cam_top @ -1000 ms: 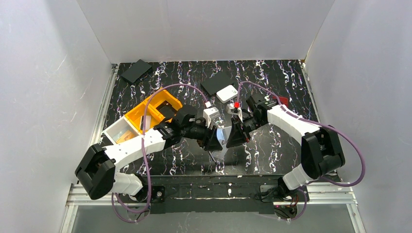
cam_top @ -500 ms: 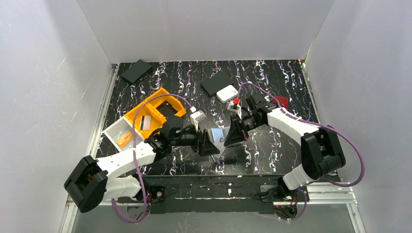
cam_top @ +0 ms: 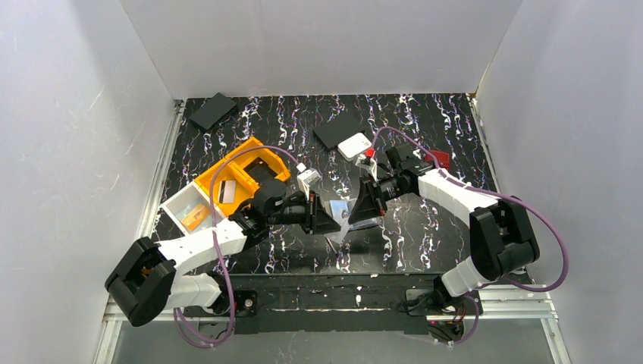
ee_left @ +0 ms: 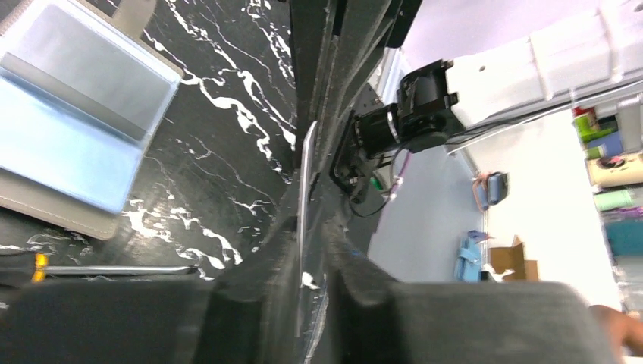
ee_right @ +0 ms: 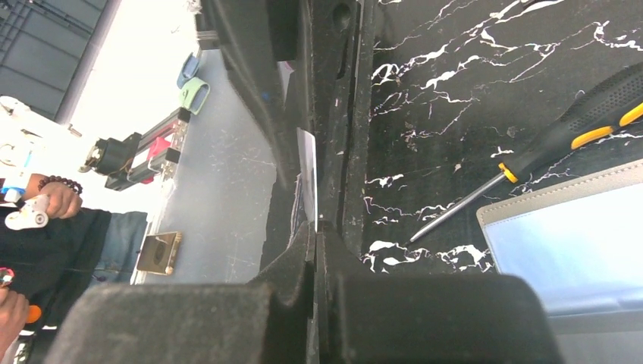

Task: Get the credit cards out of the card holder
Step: Remove the credit card from the card holder, then place the credit card in the storage box.

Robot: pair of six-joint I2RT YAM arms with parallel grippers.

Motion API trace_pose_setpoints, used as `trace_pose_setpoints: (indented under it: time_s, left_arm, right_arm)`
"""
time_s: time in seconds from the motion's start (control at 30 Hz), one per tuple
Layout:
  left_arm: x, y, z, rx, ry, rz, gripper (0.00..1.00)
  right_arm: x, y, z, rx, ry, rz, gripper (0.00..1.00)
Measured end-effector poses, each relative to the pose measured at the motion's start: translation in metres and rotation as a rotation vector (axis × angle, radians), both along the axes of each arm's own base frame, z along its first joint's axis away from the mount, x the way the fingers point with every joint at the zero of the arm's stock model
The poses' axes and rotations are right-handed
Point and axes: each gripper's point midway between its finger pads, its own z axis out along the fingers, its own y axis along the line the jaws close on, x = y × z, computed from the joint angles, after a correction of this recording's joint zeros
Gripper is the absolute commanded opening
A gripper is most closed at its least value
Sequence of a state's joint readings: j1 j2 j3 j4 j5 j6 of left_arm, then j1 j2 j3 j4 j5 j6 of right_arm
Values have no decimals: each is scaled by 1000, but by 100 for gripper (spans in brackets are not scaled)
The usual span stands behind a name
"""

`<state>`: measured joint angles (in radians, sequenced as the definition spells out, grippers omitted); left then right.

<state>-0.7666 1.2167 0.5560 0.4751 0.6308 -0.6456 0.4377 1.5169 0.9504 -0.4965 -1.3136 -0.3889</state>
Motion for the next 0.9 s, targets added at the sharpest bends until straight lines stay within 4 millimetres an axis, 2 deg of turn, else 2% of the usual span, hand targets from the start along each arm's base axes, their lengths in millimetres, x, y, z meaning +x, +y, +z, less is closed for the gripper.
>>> trace_pose_setpoints:
  time_s: [0.1, 0.13, 0.2, 0.27, 0.33, 0.37, 0.47, 0.6, 0.8, 0.9]
  left_arm:
    - [1, 2, -1, 0, 13, 2, 0]
    - [2, 2, 0, -2, 13, 1, 0]
    - [3, 4, 1, -6, 16, -1, 0]
    - [4, 7, 2, -10, 21, -8, 0]
    - [7, 17, 1, 7, 20, 3, 0]
    - [9, 25, -1, 47, 13, 14, 0]
    - [14, 47, 5, 185, -48, 38, 0]
    - [16, 84, 30, 390, -238, 36, 0]
    - [8, 171, 49, 709, -557, 62, 0]
    - [6, 207, 60, 829, -690, 88, 0]
  right_arm:
    - [-1, 0, 2, 8, 9, 4, 1]
    - [-1, 0, 2, 10, 8, 5, 13]
    - [-1, 0, 3, 10, 13, 5, 49]
    - [-1, 0, 1, -3, 13, 0, 77]
    - [0, -2, -5, -25, -13, -6, 93]
    - [1, -3, -7, -39, -27, -8, 97]
    - [4, -9, -13, -84, -92, -16, 98]
    - [12, -15, -13, -132, -179, -50, 98]
    - [24, -22, -14, -172, -246, -98, 98]
    - [27, -24, -16, -188, -250, -111, 98]
